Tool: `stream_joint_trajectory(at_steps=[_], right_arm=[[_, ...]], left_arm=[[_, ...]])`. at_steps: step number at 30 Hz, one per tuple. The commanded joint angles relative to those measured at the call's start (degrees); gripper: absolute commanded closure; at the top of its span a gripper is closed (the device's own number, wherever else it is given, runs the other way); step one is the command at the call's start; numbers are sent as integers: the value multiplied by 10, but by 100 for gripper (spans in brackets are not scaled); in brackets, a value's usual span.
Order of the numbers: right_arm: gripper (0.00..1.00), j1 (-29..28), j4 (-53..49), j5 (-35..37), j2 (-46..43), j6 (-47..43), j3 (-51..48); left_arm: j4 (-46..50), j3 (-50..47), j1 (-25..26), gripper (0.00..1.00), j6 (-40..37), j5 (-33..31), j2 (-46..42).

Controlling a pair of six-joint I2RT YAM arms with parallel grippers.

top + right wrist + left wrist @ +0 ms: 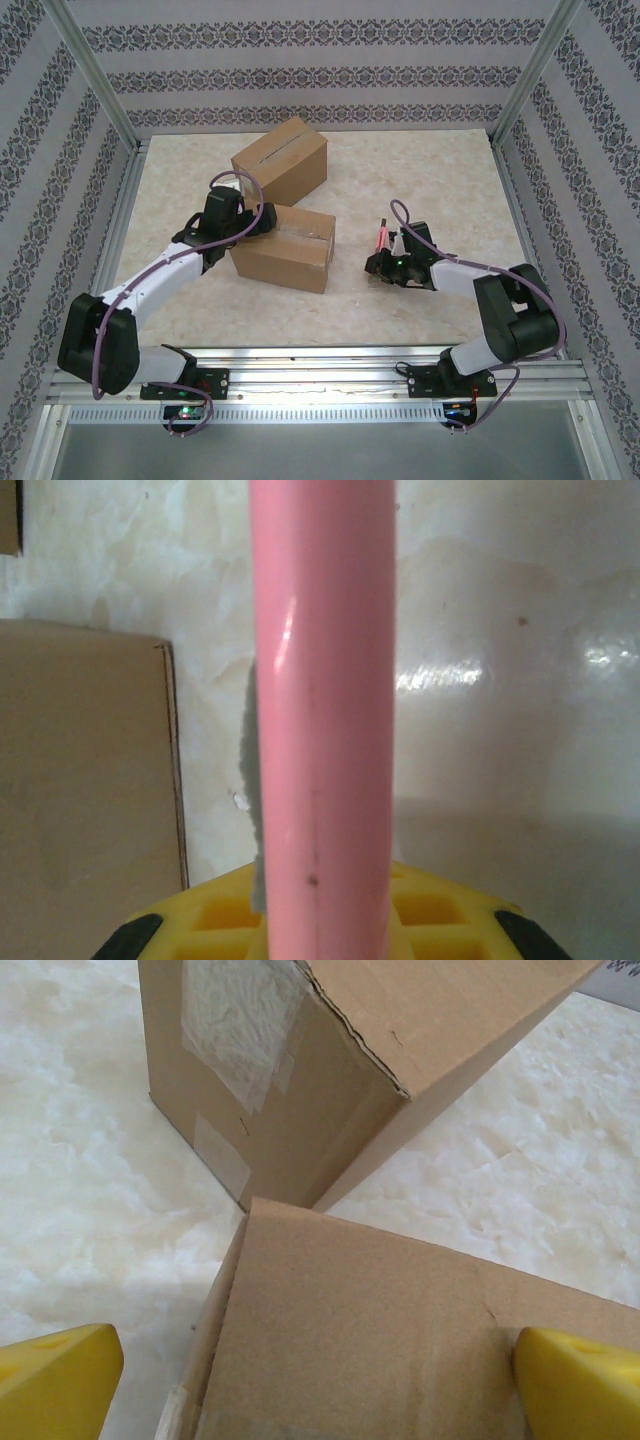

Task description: Unpack the express box

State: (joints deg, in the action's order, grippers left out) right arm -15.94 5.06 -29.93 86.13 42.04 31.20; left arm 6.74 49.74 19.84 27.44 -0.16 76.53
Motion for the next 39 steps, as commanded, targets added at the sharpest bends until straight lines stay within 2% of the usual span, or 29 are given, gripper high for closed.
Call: stream_joint_trajectory(at_steps=[1, 3, 4, 13, 19, 24, 28, 29, 31, 32, 34, 35, 37, 39], right_arm=[[100, 2, 51, 9, 14, 5, 10], [100, 2, 48, 17, 18, 8, 3], [97, 2, 44, 24, 19, 9, 0], [52, 3, 39, 47, 12, 42, -35], [34, 3, 4, 48, -43, 45, -44], [15, -4, -119, 60, -157, 8, -13], [6, -25, -280, 92, -246, -74, 90], [6, -30, -312, 95, -253, -95, 119], [5, -37, -361, 92, -247, -145, 192], [5, -39, -373, 86, -236, -163, 220], [5, -42, -382, 68, -195, -200, 282], [5, -43, -381, 60, -173, -214, 307], [4, -49, -372, 44, -109, -243, 367], [3, -56, -362, 34, -46, -264, 421]], left_arm=[[79, 12, 2, 0, -25, 12, -10], [85, 21, 2, 0, -28, 12, -17], [86, 26, 2, 0, -30, 12, -21], [136, 100, 2, 0, -54, -10, -29], [162, 129, 2, 0, -49, -2, -46], [209, 129, 2, 0, -25, 7, -93], [281, 101, 3, 0, 17, 22, -155], [292, 86, 2, 3, 29, 24, -174], [311, 40, 2, 17, 64, 32, -219], [313, 16, 2, 28, 80, 40, -237], [297, -42, 2, 59, 113, 68, -272], [284, -67, 2, 68, 129, 77, -282], [243, -121, 2, 83, 158, 98, -291], [201, -154, 3, 90, 174, 111, -281]])
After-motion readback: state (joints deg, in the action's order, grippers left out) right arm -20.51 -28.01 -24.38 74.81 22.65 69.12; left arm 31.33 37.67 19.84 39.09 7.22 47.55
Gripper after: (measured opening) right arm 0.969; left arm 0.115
